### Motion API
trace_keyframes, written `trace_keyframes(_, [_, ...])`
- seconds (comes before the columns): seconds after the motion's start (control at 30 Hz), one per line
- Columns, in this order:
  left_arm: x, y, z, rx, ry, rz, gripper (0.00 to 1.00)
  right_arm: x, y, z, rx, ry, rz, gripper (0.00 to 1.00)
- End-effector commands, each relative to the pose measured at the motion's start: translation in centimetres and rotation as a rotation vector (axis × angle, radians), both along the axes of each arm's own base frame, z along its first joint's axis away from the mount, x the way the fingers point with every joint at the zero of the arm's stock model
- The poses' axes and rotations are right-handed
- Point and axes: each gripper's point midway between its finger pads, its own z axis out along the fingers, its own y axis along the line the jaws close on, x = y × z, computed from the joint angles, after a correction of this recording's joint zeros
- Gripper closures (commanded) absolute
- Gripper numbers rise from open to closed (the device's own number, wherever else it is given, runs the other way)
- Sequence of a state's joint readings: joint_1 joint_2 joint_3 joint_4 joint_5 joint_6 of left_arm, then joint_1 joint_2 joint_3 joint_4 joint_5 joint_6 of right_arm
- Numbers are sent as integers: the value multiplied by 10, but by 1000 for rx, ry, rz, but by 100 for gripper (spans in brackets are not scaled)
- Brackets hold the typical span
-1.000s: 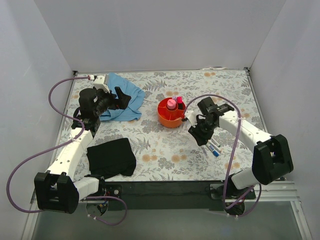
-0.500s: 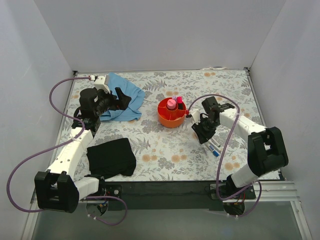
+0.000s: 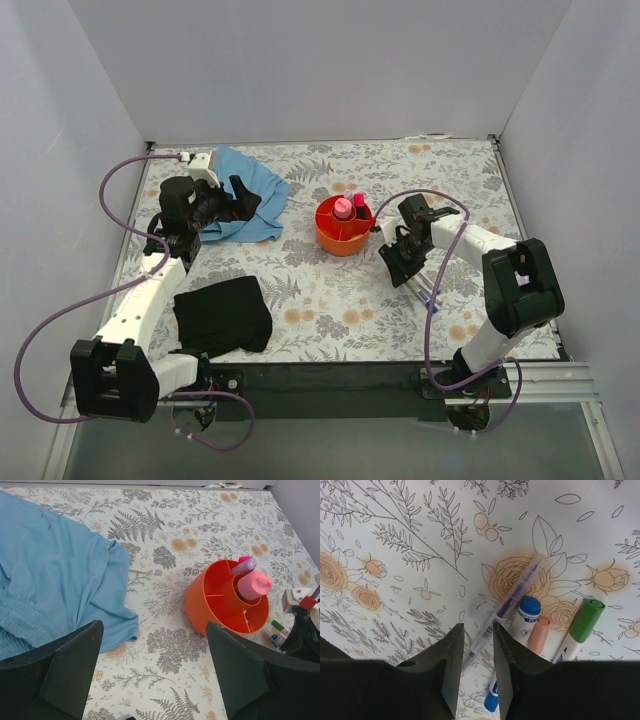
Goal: Sort the stationery into containers
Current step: Pick up the pen from the center of the board.
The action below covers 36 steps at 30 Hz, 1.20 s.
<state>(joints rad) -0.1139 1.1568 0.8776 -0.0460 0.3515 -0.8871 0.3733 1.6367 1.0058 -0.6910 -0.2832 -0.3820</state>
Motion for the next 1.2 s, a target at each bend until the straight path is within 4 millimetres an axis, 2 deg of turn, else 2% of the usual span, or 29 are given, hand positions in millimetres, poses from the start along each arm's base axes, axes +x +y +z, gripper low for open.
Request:
trace_keyframes(0.0, [1, 2, -6, 4, 18, 3, 16, 21, 5, 1, 3, -47, -42, 62])
trace_keyframes(0.17, [5, 0, -6, -4, 21, -6, 16, 26, -1, -7, -36, -62, -58, 63])
trace_keyframes(0.37, [8, -2, -7, -7, 24, -11, 16, 20, -5, -19, -52, -50, -69, 64])
trace_keyframes(0.43, [8, -3, -8, -9, 28, -15, 16, 20, -5, -21, -54, -41, -83, 74])
trace_keyframes(0.47, [9, -3, -8, -9, 29, -17, 16, 20, -5, -21, -55, -42, -88, 91])
trace_keyframes(0.5, [9, -3, -9, -9, 31, -17, 16, 21, -5, -22, -61, -42, -100, 99])
trace_keyframes(0.6, [11, -4, -7, -16, 28, -18, 16, 21, -10, -22, -77, -47, -125, 99])
trace_keyframes(0.67, [13, -4, -2, -19, 16, -19, 16, 25, -11, -11, -74, -73, -134, 99])
trace_keyframes(0.7, [14, -4, 0, -19, 10, -16, 16, 29, -13, -3, -68, -85, -145, 99])
trace_keyframes(0.77, [17, -3, 8, -16, -8, -13, 16, 36, -15, 23, -36, -130, -178, 99])
trace_keyframes(0.8, [18, -3, 11, -11, -19, -11, 16, 42, -19, 40, -22, -145, -206, 99])
trace_keyframes(0.9, [19, -3, 15, -15, -27, -11, 16, 44, -14, 91, 72, -212, -209, 99])
trace_keyframes(1.03, [17, -5, 12, -26, -20, -18, 16, 49, 16, 172, 297, -377, -126, 99])
trace_keyframes(1.1, [18, -5, 11, -29, -17, -18, 16, 61, 29, 198, 369, -458, -117, 99])
trace_keyframes(1.13, [18, -5, 8, -30, -8, -15, 16, 80, 39, 222, 428, -569, -109, 99])
trace_keyframes(1.17, [19, -5, 7, -34, -3, -14, 16, 89, 45, 232, 459, -612, -115, 99])
